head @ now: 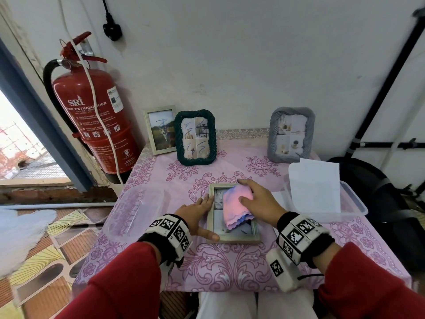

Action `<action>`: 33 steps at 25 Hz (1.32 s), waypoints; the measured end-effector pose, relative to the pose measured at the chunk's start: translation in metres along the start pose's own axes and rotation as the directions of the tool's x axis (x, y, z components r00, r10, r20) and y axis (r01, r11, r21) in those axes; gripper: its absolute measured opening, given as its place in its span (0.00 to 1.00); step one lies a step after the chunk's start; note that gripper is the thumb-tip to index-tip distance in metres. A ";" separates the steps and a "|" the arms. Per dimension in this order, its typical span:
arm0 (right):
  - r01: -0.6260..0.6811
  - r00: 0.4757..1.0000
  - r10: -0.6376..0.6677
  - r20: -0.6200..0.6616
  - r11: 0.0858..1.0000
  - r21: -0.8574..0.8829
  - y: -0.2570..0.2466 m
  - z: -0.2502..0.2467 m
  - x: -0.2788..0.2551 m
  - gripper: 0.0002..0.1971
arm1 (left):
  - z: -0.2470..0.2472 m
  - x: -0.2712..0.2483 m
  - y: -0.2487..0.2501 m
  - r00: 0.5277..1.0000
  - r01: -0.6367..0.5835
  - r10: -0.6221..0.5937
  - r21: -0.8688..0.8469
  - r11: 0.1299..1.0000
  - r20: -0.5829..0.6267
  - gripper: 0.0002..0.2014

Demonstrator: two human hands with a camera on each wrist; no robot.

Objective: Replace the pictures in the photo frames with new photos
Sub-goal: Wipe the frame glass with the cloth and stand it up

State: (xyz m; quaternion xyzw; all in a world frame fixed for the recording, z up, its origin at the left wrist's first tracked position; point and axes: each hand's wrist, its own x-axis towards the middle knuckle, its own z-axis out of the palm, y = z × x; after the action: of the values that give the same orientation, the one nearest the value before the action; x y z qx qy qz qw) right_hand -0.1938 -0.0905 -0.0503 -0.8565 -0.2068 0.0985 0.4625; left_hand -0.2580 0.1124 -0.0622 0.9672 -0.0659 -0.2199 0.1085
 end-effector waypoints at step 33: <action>-0.276 0.956 0.245 0.163 0.940 0.199 0.033 -0.014 -0.009 0.24 | -0.013 0.002 0.005 0.997 -0.006 -0.017 -0.296 0.955 -0.076 0.39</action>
State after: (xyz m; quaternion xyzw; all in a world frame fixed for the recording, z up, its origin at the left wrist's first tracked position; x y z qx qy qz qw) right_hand -0.1879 -0.1216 -0.0702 -0.8112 -0.1104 0.2393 0.5220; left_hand -0.2514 0.1095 -0.0504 0.9480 -0.0250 -0.1900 0.2541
